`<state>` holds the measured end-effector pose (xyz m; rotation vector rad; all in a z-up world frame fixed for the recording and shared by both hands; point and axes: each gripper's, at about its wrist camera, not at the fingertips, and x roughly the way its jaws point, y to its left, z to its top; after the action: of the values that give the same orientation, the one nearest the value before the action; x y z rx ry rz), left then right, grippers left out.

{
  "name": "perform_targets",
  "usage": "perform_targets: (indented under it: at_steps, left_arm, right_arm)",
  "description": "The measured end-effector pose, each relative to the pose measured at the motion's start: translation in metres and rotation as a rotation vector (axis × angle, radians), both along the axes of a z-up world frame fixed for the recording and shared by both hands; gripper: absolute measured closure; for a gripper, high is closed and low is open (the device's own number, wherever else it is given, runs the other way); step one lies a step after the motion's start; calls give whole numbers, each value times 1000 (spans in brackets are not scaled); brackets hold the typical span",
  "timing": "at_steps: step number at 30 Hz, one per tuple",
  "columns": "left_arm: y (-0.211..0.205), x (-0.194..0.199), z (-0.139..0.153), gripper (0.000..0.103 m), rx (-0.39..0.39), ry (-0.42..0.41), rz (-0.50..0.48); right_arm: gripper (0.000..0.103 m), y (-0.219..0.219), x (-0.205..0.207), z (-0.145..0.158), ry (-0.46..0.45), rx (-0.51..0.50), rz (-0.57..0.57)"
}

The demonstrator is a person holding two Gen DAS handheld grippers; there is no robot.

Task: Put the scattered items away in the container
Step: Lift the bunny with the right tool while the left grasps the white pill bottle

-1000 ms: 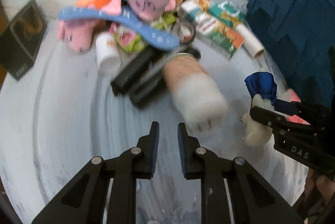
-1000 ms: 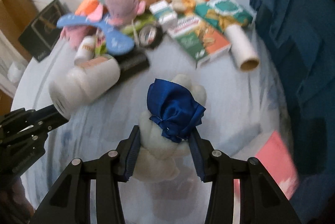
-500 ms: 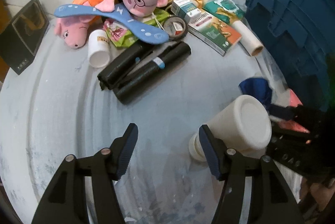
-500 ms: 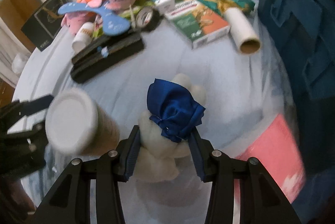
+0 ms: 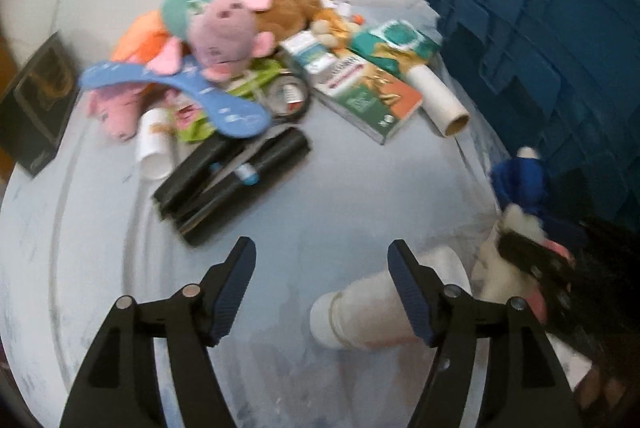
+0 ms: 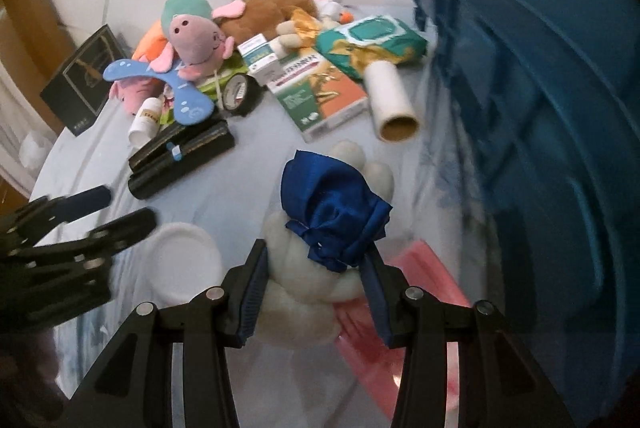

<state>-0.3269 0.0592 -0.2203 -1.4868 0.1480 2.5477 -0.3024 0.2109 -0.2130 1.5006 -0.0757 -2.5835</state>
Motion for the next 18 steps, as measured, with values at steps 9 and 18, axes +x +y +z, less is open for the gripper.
perform_targets:
  at_steps: [9, 18]
  left_arm:
    - [11, 32, -2, 35, 16, -12, -154]
    - [36, 61, -11, 35, -9, -6, -391]
  right_arm:
    - [58, 18, 61, 5, -2, 13, -139]
    - [58, 21, 116, -7, -26, 1, -306]
